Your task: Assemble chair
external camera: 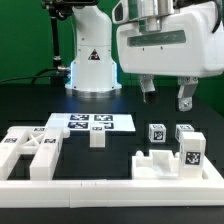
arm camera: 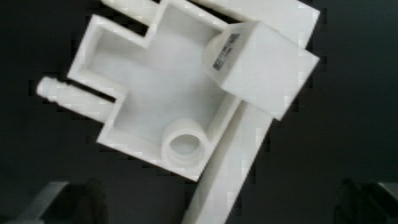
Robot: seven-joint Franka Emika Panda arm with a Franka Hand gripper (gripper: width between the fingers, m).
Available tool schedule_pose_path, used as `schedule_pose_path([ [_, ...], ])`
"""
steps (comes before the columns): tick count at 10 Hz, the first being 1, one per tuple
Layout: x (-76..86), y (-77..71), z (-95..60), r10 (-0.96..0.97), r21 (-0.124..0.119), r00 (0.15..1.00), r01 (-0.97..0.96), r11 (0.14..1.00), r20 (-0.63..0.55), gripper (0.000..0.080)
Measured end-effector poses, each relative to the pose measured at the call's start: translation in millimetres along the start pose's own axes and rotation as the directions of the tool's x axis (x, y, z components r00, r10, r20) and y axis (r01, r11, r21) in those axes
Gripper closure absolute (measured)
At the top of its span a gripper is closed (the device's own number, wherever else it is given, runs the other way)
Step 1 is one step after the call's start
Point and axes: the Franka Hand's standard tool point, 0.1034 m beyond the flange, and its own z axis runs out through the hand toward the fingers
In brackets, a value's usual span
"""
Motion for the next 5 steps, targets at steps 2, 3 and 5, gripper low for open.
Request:
schedule_pose_path([
  [2, 0.4, 1.1, 2.7, -0.128, -0.004, 0.992, 0.128, 0.992, 0.0, 0.0151],
  [3, 0.6, 1.3, 3.0, -0.215, -0.004, 0.977, 0.215, 0.977, 0.0, 0.0151],
  [5, 2.6, 4.7, 5.5, -0.34, -0.004, 0.94, 0.34, 0.94, -0.005, 0.0151],
])
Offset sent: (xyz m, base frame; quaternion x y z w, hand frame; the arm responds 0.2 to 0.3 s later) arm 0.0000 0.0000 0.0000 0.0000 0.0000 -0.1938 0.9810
